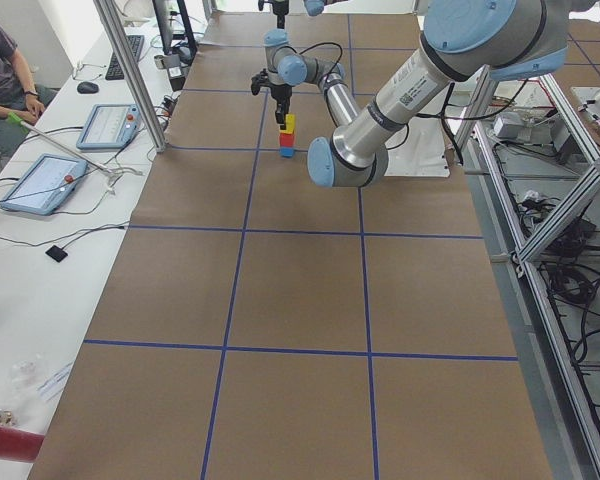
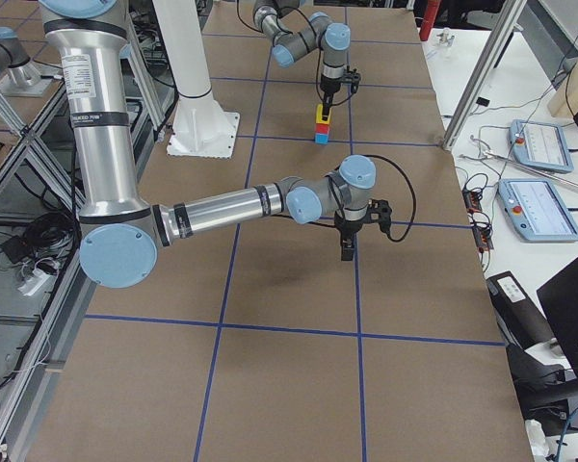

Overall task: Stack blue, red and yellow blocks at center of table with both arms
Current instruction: 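Lower the yellow cube onto the red cube with the left gripper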

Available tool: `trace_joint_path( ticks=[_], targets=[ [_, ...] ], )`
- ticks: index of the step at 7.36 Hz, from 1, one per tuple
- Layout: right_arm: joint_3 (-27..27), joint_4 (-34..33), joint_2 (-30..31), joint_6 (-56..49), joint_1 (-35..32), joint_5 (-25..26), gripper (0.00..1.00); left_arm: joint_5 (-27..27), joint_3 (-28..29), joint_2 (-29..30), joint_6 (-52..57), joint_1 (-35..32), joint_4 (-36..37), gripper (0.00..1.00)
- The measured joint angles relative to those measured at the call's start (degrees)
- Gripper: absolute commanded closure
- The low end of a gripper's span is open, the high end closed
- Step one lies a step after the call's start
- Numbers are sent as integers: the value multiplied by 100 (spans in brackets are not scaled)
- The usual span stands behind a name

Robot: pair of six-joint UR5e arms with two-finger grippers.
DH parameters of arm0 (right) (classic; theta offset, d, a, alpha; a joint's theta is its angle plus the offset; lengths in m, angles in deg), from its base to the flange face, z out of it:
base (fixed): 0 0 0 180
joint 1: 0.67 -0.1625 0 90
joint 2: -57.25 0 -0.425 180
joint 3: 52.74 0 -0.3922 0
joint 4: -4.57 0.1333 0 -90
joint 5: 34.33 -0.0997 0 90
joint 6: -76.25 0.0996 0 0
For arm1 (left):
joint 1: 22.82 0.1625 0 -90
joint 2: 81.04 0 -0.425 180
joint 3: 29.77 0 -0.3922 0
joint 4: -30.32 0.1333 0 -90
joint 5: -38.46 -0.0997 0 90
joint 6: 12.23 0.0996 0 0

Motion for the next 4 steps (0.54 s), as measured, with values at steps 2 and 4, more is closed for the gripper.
trace_joint_path(
  ticks=[2, 4],
  targets=[
    [-5, 0, -6, 0, 6, -2, 0, 0, -3, -6, -9, -35, 13, 100],
    [-6, 0, -7, 0, 6, -5, 0, 8, 24, -9, -24, -42, 19, 100]
  ],
)
